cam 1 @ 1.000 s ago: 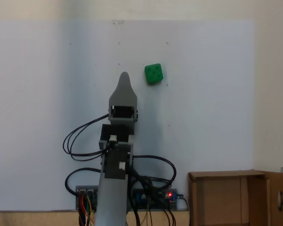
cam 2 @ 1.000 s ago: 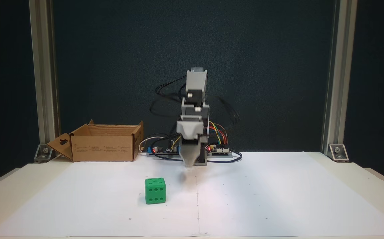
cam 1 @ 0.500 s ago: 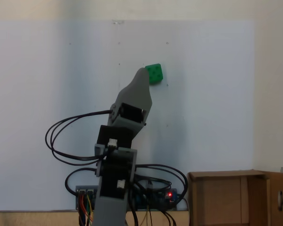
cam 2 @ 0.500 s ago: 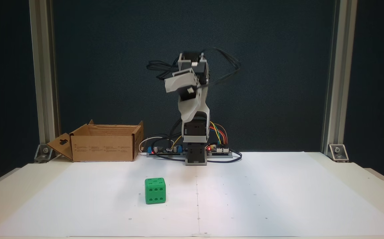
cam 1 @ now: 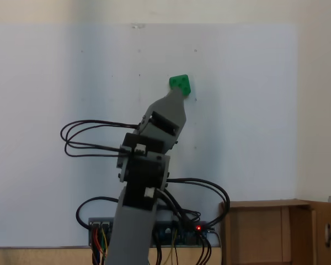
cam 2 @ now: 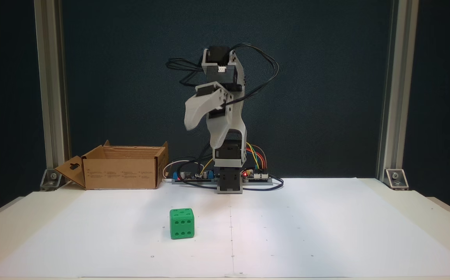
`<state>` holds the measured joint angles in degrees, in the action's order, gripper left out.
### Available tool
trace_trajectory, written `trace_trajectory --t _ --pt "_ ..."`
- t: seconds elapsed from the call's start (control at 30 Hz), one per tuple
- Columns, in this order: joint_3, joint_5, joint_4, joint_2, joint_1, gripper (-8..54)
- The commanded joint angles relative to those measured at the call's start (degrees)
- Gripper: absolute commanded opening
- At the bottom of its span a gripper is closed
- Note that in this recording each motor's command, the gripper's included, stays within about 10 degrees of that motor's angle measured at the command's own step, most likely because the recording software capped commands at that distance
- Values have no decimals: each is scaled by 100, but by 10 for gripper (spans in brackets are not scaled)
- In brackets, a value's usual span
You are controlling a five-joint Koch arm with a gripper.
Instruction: Grasp a green dice and put it in the bin.
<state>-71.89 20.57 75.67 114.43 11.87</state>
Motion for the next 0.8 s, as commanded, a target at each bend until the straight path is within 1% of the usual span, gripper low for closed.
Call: trace_trajectory --t 0.0,0.23,0.33,0.77 --pt "316 325 97 -62 114 423" --pt "1011 316 396 -703 308 424" --pt "1090 149 387 -879 343 425" --pt "1099 -1837 571 -1292 466 443"
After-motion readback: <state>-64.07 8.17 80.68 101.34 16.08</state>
